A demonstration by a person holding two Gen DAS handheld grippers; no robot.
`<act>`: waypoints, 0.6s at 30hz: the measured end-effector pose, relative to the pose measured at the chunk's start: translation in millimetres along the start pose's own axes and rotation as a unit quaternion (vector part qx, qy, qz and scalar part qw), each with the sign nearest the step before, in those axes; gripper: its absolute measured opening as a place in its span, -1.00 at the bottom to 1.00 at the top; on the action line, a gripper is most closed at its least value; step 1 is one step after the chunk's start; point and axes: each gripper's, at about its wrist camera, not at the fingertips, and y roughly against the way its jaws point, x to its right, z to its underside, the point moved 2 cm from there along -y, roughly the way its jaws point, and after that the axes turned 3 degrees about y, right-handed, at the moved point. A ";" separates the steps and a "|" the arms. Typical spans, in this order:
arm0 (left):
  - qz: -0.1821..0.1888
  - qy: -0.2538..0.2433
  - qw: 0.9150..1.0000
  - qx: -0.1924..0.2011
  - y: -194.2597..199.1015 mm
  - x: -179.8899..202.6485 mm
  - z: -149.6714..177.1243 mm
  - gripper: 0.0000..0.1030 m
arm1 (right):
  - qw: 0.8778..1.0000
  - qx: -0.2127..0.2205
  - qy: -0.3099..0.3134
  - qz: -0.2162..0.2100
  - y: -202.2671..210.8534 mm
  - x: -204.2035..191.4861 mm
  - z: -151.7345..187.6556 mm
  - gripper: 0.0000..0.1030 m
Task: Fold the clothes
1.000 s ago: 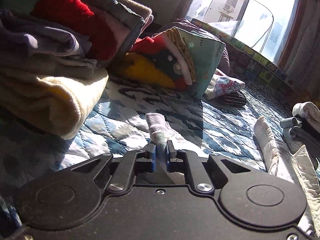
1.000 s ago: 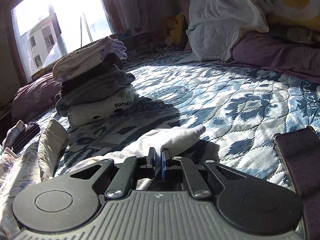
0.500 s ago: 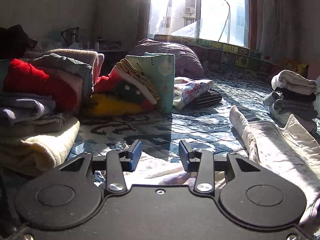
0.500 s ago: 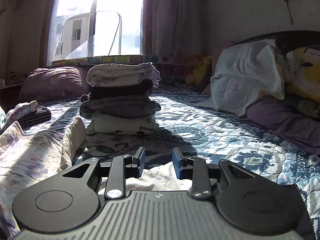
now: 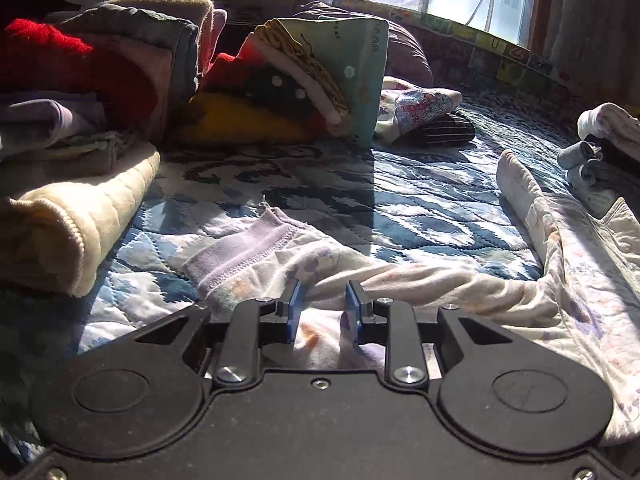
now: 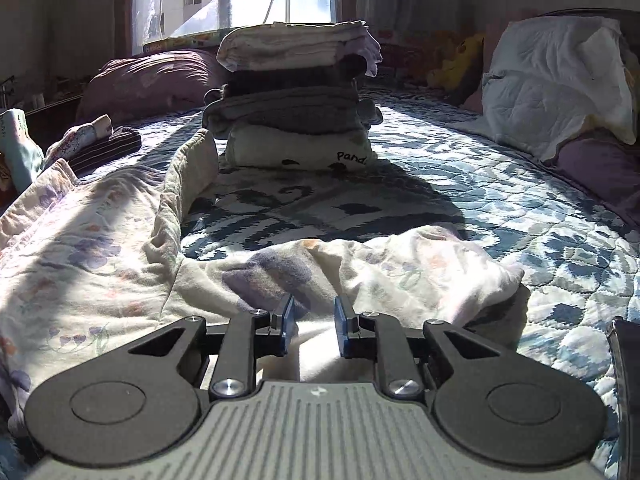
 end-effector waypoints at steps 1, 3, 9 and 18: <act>-0.020 0.019 1.000 -0.002 -1.8 -14.4 -3.3 -0.49 | 1.000 -0.001 -0.008 0.009 -0.4 4.7 -0.5 -0.60; -0.060 0.040 0.997 0.013 3.8 -29.3 -6.9 -0.43 | 0.999 0.004 -0.002 0.049 2.7 10.5 -0.5 -0.60; -0.015 0.022 0.998 0.055 21.4 -11.1 -7.6 -0.21 | 0.998 0.052 0.005 0.033 10.6 13.9 -8.3 -0.48; 0.010 -0.019 1.000 -0.017 -7.8 27.8 -0.9 -0.05 | 0.997 -0.011 -0.002 0.077 -8.1 19.0 -1.9 -0.35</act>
